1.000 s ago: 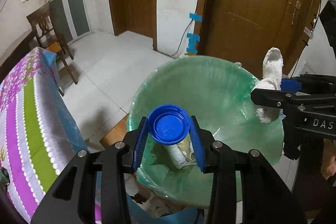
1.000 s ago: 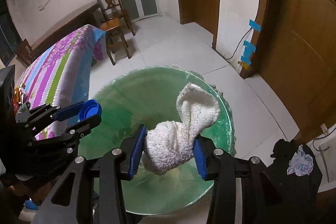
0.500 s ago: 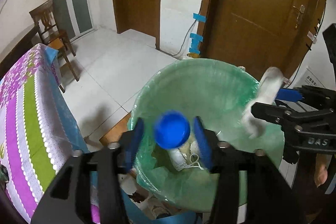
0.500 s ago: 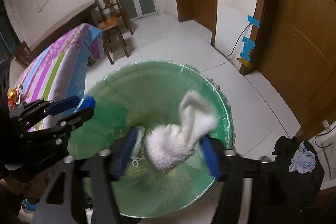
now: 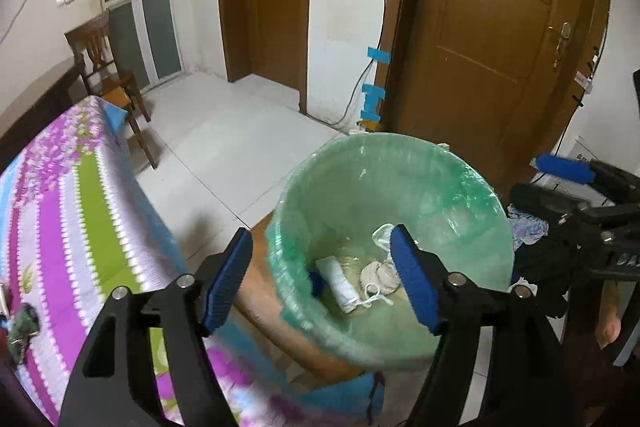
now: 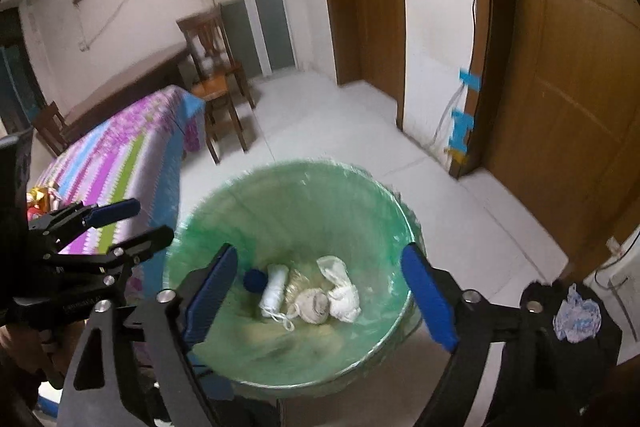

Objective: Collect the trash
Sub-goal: 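Grasp the yellow sponge block with the left tool while the right tool grasps the green scrubber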

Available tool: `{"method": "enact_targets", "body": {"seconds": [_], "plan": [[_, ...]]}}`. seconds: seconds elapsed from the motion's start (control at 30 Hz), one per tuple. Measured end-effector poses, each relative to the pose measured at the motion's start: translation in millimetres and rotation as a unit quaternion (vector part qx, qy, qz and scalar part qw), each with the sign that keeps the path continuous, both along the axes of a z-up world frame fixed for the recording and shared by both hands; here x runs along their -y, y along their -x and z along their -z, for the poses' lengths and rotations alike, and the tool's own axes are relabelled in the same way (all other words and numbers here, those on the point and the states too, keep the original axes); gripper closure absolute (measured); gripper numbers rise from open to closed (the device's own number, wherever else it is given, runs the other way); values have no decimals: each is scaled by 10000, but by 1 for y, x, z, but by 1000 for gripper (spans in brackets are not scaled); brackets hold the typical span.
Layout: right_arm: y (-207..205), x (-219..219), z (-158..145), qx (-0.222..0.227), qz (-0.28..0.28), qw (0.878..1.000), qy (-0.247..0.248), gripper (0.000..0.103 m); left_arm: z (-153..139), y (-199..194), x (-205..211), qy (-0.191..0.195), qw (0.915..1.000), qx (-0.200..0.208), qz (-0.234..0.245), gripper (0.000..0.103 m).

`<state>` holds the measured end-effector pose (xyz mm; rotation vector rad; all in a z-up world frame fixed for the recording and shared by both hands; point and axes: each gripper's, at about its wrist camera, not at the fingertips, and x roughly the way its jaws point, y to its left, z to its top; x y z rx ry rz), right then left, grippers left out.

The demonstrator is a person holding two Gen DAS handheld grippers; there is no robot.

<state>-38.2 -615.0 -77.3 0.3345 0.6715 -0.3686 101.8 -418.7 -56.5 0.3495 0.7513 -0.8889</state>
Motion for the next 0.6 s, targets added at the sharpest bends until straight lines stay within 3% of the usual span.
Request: {"method": "enact_targets", "body": {"seconds": [0.1,0.3,0.5,0.6], "plan": [[19,-28,-20,585,2,9982,132,5,-12,8,-25,112,9998,152,37,30],[28,-97,-35,1233,-459,9911,204,5,-28,12,-97,251,9989,383,-79,27],[-1,-171,-24,1223,-1346,9833,-56,5,-33,-25,-203,224,9920,572,-1103,26],[-21,-203,-17,1143,-1657,9794,-144,5,-39,-53,-276,192,9773,791,-1957,24]]}}
